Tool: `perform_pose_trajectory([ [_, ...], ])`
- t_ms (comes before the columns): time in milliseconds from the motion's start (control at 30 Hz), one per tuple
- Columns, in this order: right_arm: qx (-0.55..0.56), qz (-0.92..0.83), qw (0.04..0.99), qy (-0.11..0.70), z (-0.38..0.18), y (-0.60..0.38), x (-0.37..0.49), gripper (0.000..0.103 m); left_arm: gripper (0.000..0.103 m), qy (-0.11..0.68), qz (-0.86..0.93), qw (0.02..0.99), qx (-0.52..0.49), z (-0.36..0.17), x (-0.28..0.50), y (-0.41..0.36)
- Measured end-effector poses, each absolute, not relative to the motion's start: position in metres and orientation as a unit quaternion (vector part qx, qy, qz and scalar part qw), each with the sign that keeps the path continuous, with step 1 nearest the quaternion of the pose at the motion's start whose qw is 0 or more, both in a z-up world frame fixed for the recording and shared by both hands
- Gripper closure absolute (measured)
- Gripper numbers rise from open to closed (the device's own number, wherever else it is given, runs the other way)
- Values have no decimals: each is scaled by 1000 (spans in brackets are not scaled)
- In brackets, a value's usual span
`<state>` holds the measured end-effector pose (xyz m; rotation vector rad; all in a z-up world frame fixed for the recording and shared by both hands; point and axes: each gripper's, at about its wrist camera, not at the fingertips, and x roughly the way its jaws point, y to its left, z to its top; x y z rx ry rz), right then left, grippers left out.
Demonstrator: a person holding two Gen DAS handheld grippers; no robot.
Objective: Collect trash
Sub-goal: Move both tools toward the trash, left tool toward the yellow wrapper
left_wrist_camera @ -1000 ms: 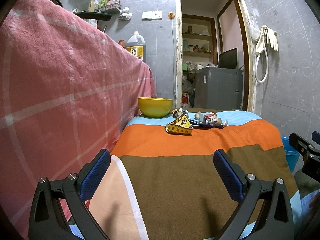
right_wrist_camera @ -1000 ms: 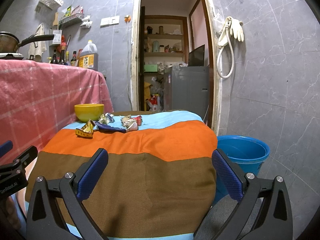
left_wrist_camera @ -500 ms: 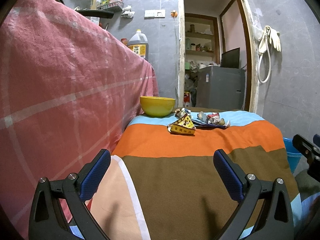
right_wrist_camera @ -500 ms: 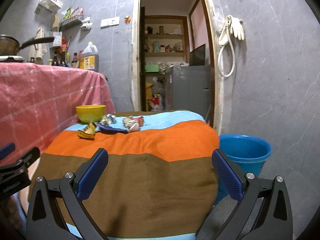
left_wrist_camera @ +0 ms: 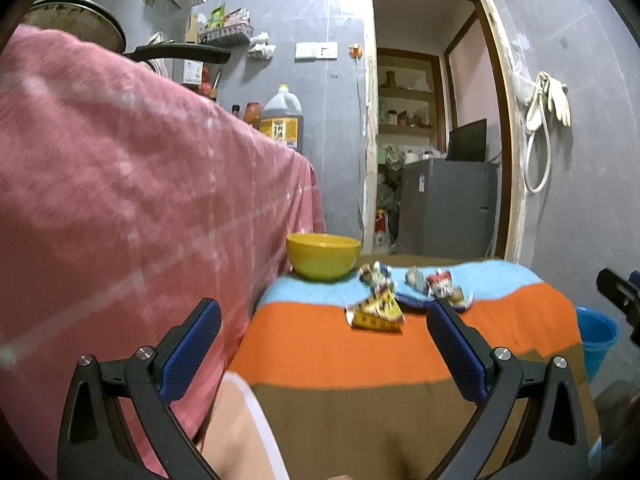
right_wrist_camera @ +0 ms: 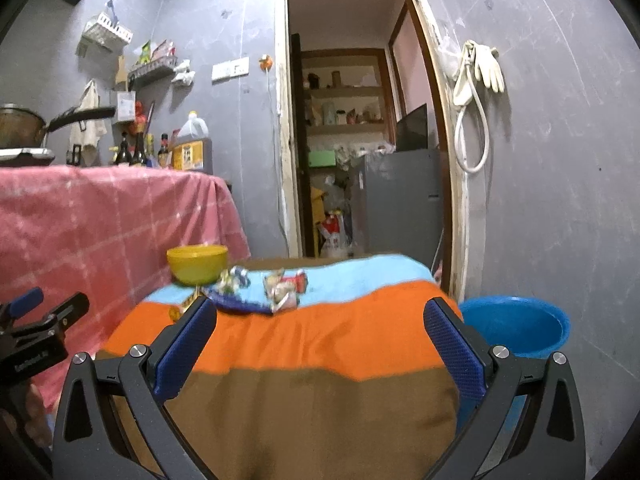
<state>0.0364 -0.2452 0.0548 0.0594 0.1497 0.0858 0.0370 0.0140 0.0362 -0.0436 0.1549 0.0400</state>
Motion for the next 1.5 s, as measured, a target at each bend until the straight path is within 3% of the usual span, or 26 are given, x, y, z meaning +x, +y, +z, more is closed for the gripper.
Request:
perform_pose_trajectory([
  [467, 47, 44, 998, 9, 100, -257, 106, 0, 2, 28, 31, 998, -42, 72, 91, 14],
  [700, 45, 64, 997, -6, 98, -256, 145, 0, 2, 33, 40, 998, -29, 70, 123, 3],
  [1033, -8, 89, 994, 66, 79, -244, 193, 0, 2, 120, 60, 991, -16, 49, 164, -2],
  [1500, 37, 135, 971, 192, 49, -255, 238, 3, 2, 214, 28, 976, -32, 33, 195, 1],
])
